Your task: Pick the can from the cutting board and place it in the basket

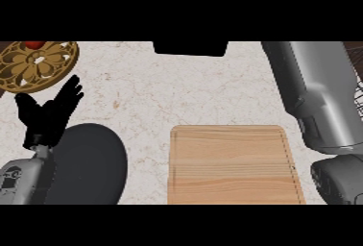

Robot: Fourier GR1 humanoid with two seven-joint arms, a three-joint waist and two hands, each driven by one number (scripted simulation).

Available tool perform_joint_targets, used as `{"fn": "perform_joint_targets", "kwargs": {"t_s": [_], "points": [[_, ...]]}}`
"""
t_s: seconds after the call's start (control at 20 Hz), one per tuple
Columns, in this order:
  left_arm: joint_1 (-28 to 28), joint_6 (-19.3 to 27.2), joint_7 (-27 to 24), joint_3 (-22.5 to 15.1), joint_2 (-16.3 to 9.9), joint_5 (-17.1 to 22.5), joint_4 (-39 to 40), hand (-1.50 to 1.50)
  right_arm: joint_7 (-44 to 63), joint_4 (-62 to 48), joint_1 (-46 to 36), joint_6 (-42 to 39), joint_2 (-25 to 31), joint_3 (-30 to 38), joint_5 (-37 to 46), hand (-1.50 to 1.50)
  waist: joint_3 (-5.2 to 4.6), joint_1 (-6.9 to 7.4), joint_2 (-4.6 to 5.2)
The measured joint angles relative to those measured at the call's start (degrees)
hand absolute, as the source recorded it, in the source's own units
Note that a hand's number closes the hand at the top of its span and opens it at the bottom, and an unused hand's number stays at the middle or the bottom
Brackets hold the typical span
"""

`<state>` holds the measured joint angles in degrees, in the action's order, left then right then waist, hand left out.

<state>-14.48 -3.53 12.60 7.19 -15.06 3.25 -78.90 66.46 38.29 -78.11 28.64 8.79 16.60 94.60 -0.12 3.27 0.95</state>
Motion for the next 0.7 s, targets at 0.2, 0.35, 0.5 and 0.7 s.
{"fn": "perform_joint_targets", "kwargs": {"t_s": [0.2,0.35,0.5,0.7], "points": [[0.95,-0.14,-0.22,-0.02,0.18,0.07,-0.43,0.00,0.73,-3.46,-0.89,-0.46,3.27,2.29,3.60,1.50,0.02,-0.46,-0.08],[0.64,0.09,0.31,0.33,0.11,0.20,-0.44,0.00,0.85,-4.72,-0.59,-0.48,4.99,4.02,5.16,1.50,0.05,-1.06,-0.23],[1.19,0.42,0.49,0.49,0.24,0.11,-0.79,0.00,0.59,-4.84,0.86,-0.10,5.80,5.51,6.05,1.50,0.07,-1.62,-0.45],[1.27,0.39,0.14,1.36,-0.19,0.25,0.03,0.00,-0.91,-3.58,4.06,0.64,6.18,7.30,5.57,1.50,0.10,-2.51,-0.72]]}}
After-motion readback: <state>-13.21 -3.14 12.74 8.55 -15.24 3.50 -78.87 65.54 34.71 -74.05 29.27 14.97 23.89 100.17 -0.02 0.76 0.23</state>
